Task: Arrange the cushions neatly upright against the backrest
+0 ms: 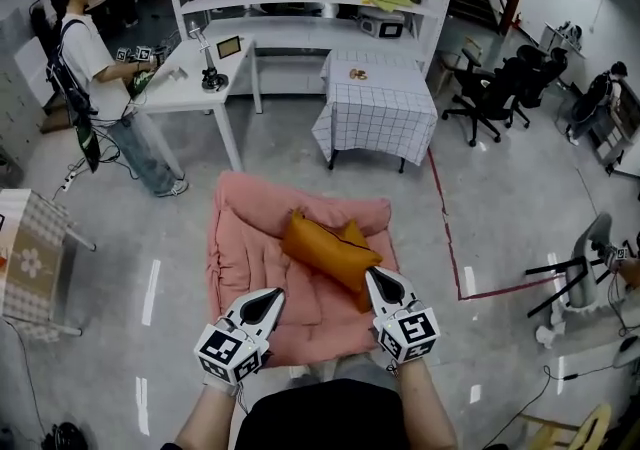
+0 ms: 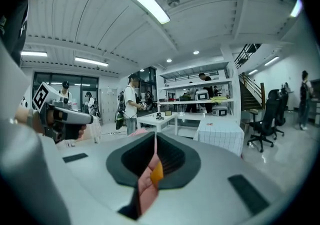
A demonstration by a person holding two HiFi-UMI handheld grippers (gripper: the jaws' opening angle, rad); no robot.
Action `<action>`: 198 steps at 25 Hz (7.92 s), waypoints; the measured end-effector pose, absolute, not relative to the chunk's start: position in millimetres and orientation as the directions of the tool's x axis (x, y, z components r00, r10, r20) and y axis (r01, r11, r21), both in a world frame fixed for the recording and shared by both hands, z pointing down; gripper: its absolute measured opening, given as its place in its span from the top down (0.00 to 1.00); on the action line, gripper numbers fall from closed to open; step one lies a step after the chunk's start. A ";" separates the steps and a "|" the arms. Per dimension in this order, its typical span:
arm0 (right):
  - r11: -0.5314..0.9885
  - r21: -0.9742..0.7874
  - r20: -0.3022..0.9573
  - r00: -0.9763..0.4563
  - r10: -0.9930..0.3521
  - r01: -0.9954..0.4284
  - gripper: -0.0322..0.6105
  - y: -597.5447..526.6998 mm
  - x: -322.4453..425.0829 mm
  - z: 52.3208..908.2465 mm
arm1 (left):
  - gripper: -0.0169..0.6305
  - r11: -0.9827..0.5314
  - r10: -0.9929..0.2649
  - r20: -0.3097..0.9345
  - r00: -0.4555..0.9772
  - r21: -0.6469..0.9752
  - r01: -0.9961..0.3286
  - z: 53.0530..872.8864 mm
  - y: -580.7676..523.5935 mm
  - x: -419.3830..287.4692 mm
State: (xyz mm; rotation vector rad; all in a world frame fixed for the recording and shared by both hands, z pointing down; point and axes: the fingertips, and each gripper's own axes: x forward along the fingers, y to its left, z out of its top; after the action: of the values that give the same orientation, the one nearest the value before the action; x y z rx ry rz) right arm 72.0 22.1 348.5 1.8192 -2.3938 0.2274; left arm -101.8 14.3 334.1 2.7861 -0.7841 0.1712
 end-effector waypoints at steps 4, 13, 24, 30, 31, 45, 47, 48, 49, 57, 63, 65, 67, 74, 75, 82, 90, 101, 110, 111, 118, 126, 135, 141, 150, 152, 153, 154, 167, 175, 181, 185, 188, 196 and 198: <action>0.298 -0.016 0.249 -0.292 -0.923 -0.954 0.93 -1.2 78.4 371.8 | 0.95 -0.783 -0.542 0.218 0.811 0.218 -0.582 349.1 3.1 -106.0; 0.432 -0.057 0.465 -0.406 -0.786 -0.900 0.75 -56.8 102.9 463.9 | 0.95 -0.638 -0.651 0.320 0.688 0.260 -0.725 377.5 -20.9 -107.1; 0.613 -0.121 0.684 -0.513 -0.519 -0.781 0.52 -119.4 105.8 596.6 | 0.95 -0.436 -0.735 0.452 0.506 0.256 -0.863 418.2 -5.4 -108.2; 0.649 -0.133 0.775 -0.487 -0.404 -0.749 0.44 -151.8 103.0 657.1 | 0.95 -0.278 -0.769 0.516 0.376 0.259 -0.925 435.7 24.0 -116.7; 0.646 -0.140 0.787 -0.480 -0.387 -0.750 0.43 -156.8 102.3 667.1 | 0.95 -0.257 -0.772 0.525 0.359 0.259 -0.931 438.4 28.2 -118.3; 0.675 -0.147 0.909 -0.367 -0.195 -0.723 0.27 -184.3 93.4 764.4 | 0.95 -0.077 -0.777 0.590 0.218 0.255 -0.964 468.4 71.9 -118.5; 0.672 -0.149 0.912 -0.363 -0.190 -0.726 0.29 -184.1 94.8 766.8 | 0.95 -0.072 -0.778 0.590 0.216 0.258 -0.963 469.5 73.5 -118.0; 0.670 -0.149 0.912 -0.362 -0.190 -0.727 0.32 -183.9 95.3 766.3 | 0.95 -0.072 -0.779 0.589 0.217 0.259 -0.963 469.6 73.4 -117.5; 0.669 -0.149 0.913 -0.362 -0.191 -0.728 0.36 -183.2 95.2 764.9 | 0.95 -0.074 -0.779 0.587 0.218 0.260 -0.963 469.5 72.9 -117.4; 0.600 -0.157 0.906 -0.356 -0.228 -0.785 0.51 -166.5 93.7 751.2 | 0.95 -0.127 -0.779 0.572 0.258 0.259 -0.957 464.8 70.1 -131.1; 0.351 -0.396 0.819 -0.499 -0.283 -0.848 0.52 -130.3 84.2 738.5 | 0.95 -0.186 -0.765 0.572 0.296 0.243 -0.952 460.0 68.2 -160.7; 0.268 -0.475 0.778 -0.542 -0.317 -0.838 0.52 -119.8 78.2 736.1 | 0.95 -0.211 -0.757 0.575 0.311 0.236 -0.949 459.7 65.0 -169.6; 0.192 -0.546 0.741 -0.577 -0.345 -0.816 0.52 -109.6 68.6 736.4 | 0.95 -0.236 -0.747 0.578 0.329 0.232 -0.944 459.8 60.8 -177.2; 0.058 -0.705 0.640 -0.669 -0.378 -0.707 0.51 -91.1 22.7 752.8 | 0.95 -0.353 -0.688 0.609 0.395 0.194 -0.915 460.5 52.3 -189.5; 0.052 -0.717 0.629 -0.678 -0.381 -0.695 0.51 -91.2 18.2 757.0 | 0.95 -0.365 -0.679 0.615 0.401 0.191 -0.911 463.2 51.4 -191.9; 0.007 -0.765 0.572 -0.685 -0.451 -0.644 0.42 -94.8 15.4 798.6 | 0.95 -0.407 -0.635 0.646 0.423 0.186 -0.894 482.1 47.7 -211.4; -0.130 -0.564 0.747 -0.437 -0.500 -0.816 0.54 -88.6 62.9 842.6 | 0.95 -0.469 -0.586 0.654 0.478 0.207 -0.859 496.2 44.3 -212.2; 0.107 -0.582 0.726 -0.574 -0.379 -0.806 0.15 -85.0 11.2 803.2 | 0.95 -0.556 -0.541 0.625 0.563 0.235 -0.797 494.7 22.1 -194.3; 0.001 -0.480 0.834 -0.457 -0.310 -0.877 0.24 -81.9 14.4 855.3 | 0.95 -0.554 -0.517 0.655 0.550 0.234 -0.799 503.6 29.7 -205.1; -0.025 -0.484 0.836 -0.454 -0.308 -0.875 0.29 -82.2 15.0 854.7 | 0.95 -0.552 -0.517 0.657 0.549 0.235 -0.800 503.6 28.5 -206.8; -0.220 -0.526 0.843 -0.468 -0.267 -0.822 0.40 -74.5 11.2 849.7 | 0.95 -0.542 -0.524 0.648 0.553 0.248 -0.803 503.6 19.8 -212.8; -0.253 -0.566 0.821 -0.508 -0.260 -0.785 0.36 -89.7 10.1 866.0 | 0.95 -0.530 -0.518 0.662 0.542 0.249 -0.811 509.0 23.2 -221.8; -0.035 -0.542 0.814 -0.515 -0.268 -0.840 0.24 -70.6 19.5 839.5 | 0.95 -0.533 -0.519 0.652 0.553 0.258 -0.806 507.2 18.3 -201.9; -0.023 -0.564 0.782 -0.525 -0.335 -0.825 0.24 -69.0 77.5 806.4 | 0.95 -0.524 -0.530 0.634 0.563 0.276 -0.806 498.0 14.7 -161.1; 0.143 -0.203 0.935 -0.235 -0.264 -0.969 0.22 -101.9 207.3 850.8 | 0.95 -0.412 -0.569 0.662 0.489 0.285 -0.865 508.9 25.8 -102.8; 0.180 -0.189 0.947 -0.228 -0.225 -0.965 0.21 -107.3 214.5 864.9 | 0.95 -0.380 -0.579 0.674 0.459 0.275 -0.883 514.0 29.0 -94.9; 0.198 -0.187 0.952 -0.228 -0.205 -0.962 0.21 -107.8 214.9 872.0 | 0.95 -0.363 -0.583 0.680 0.444 0.271 -0.891 515.7 31.4 -91.7; 0.216 -0.189 0.955 -0.230 -0.186 -0.958 0.21 -106.7 213.7 879.0 | 0.95 -0.344 -0.588 0.686 0.429 0.267 -0.900 516.6 34.6 -88.9; 0.235 -0.219 0.950 -0.262 -0.171 -0.947 0.42 -105.2 215.0 886.2 | 0.95 -0.204 -0.623 0.715 0.318 0.244 -0.948 519.7 72.5 -67.0; 0.184 -0.211 0.944 -0.249 -0.215 -0.960 0.46 -88.3 242.2 848.2 | 0.95 -0.245 -0.667 0.654 0.357 0.259 -0.934 508.9 68.6 -80.8; -0.042 -0.381 0.879 -0.348 -0.326 -0.923 0.47 -75.7 257.6 805.7 | 0.95 -0.322 -0.664 0.610 0.432 0.289 -0.902 501.0 60.4 -87.7; -0.118 -0.586 0.772 -0.507 -0.384 -0.802 0.47 -71.7 231.6 771.2 | 0.95 -0.362 -0.661 0.585 0.469 0.299 -0.883 493.5 56.7 -96.5; -0.118 -0.728 0.655 -0.634 -0.411 -0.676 0.47 -78.5 191.8 741.5 | 0.95 -0.388 -0.659 0.573 0.487 0.295 -0.873 486.2 54.0 -105.8; -0.030 -0.873 0.464 -0.809 -0.360 -0.487 0.46 -103.1 58.7 702.2 | 0.95 -0.387 -0.666 0.574 0.476 0.279 -0.879 480.5 55.2 -143.9; -0.007 -0.885 0.444 -0.837 -0.321 -0.466 0.45 -105.6 28.5 701.0 | 0.95 -0.374 -0.669 0.580 0.463 0.275 -0.885 480.2 55.3 -153.7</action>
State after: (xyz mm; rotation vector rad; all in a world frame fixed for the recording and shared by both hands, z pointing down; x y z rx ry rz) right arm 28.5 -105.6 701.0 0.8501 -2.1313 1.9791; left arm -153.7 55.3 480.2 2.1590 -1.2892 0.5086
